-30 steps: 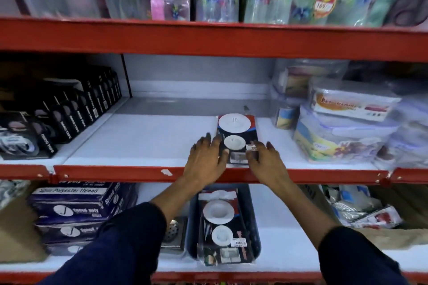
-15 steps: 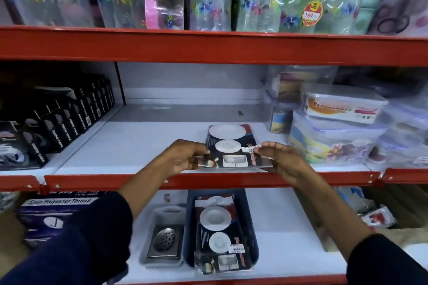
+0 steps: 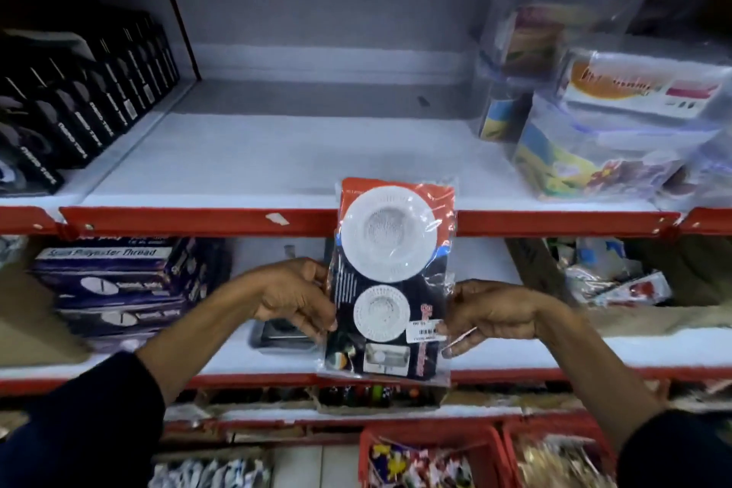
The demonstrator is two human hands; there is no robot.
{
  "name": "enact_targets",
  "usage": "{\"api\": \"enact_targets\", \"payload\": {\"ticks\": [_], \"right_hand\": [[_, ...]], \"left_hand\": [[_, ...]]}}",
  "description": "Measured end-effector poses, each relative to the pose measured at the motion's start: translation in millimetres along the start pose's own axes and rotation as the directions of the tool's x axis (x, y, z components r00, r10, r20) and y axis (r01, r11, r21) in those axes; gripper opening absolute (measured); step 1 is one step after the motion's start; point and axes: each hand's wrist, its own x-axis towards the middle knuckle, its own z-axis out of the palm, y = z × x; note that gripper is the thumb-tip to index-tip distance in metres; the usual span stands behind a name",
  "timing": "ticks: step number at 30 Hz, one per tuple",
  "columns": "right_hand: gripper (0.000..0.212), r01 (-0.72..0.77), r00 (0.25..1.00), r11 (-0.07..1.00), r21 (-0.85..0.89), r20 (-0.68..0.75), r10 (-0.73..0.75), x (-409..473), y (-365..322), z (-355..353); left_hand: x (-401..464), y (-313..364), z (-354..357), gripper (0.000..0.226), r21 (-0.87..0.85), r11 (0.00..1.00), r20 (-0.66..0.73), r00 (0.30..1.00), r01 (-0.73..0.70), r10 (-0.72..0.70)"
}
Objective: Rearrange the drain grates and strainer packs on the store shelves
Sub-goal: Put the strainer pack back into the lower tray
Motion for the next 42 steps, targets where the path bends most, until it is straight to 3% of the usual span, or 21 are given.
{"api": "enact_targets", "payload": {"ticks": [3,6,10,15,18,20,23,30,33,36,39,42], "right_hand": [[0.046,-0.150,0.988,0.988,-0.044,0.035,0.151,17,26,6],[0.024,-0.273,0.961,0.961,-0.045,0.045,0.275,31,52,10],[0.018,-0.300,0.953,0.952,-0.063,0.016,0.302,42,76,17],[0.022,-0.169,0.942,0.985,-0.035,-0.299,0.151,58,67,7],[0.028,-0.071,0.839,0.997,-0.034,-0.543,0.041,76,56,3],[0.033,-0.096,0.772,0.989,-0.115,-0.636,0.002,88,55,6],[0.023,-0.184,0.748,0.951,-0.249,-0.663,-0.029,97,55,15],[0.016,-0.175,0.731,0.938,-0.299,-0.678,-0.080,109,61,12],[0.027,-0.113,0.676,0.949,-0.293,-0.723,-0.143,116,55,5],[0.030,-0.132,0.669,0.927,-0.351,-0.722,-0.178,126,55,4],[0.016,-0.162,0.667,0.888,-0.429,-0.712,-0.222,132,65,5],[0.021,-0.106,0.617,0.836,-0.539,-0.695,-0.369,136,65,17]], "left_hand": [[12,-32,18,0.032,0.024,0.996,0.030,0.996,0.085,-0.086],[25,-63,35,0.035,0.020,0.985,0.044,0.984,0.172,-0.173],[40,-93,51,0.038,-0.038,0.975,0.002,0.975,0.221,-0.221],[63,-86,37,0.029,-0.116,0.986,-0.225,0.964,0.118,-0.142],[81,-77,34,0.025,-0.204,0.977,-0.348,0.927,0.068,-0.137],[94,-78,38,0.022,-0.117,0.991,-0.457,0.882,0.066,-0.113],[101,-76,45,0.020,0.104,0.989,-0.557,0.830,0.104,-0.029],[124,-82,47,0.012,0.117,0.993,-0.573,0.817,0.009,0.060],[134,-81,42,0.025,0.084,0.996,-0.576,0.814,-0.034,0.076],[147,-86,36,0.028,0.076,0.995,-0.587,0.804,-0.063,0.095],[143,-87,35,0.023,0.144,0.985,-0.567,0.807,-0.099,0.164],[121,-98,21,0.027,0.267,0.949,-0.616,0.727,-0.168,0.302]]}}
